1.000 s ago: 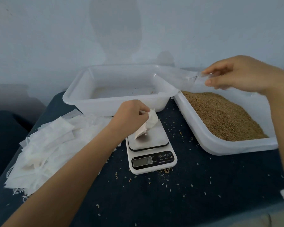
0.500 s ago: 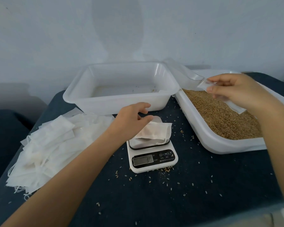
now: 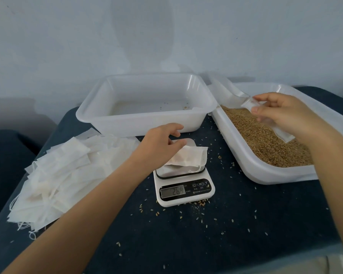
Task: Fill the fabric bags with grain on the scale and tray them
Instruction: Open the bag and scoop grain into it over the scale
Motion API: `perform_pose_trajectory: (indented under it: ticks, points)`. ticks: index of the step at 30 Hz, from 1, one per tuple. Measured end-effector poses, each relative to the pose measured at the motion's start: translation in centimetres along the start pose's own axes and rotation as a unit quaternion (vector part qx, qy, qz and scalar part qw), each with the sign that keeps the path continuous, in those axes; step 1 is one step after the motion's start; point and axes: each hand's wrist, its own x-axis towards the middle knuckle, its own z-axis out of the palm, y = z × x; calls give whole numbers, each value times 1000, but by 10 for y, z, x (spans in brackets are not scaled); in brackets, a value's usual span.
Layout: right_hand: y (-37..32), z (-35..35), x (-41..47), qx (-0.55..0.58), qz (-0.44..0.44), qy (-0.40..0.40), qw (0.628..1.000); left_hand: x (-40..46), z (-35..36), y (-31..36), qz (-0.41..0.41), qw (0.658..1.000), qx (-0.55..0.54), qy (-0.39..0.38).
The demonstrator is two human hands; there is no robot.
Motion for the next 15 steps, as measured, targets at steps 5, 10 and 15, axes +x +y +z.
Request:
perform_pose_trajectory:
  ticks: [5, 10, 15]
  points:
    - [4, 1, 0, -19, 47, 35, 998, -1, 2, -1, 0, 1000, -3, 2]
    - [9, 2, 7, -69, 111, 53, 990, -5, 7, 1, 47, 999, 25, -1]
    - [17, 5, 16, -155, 164, 30, 974, -12, 16, -1, 108, 990, 91, 22]
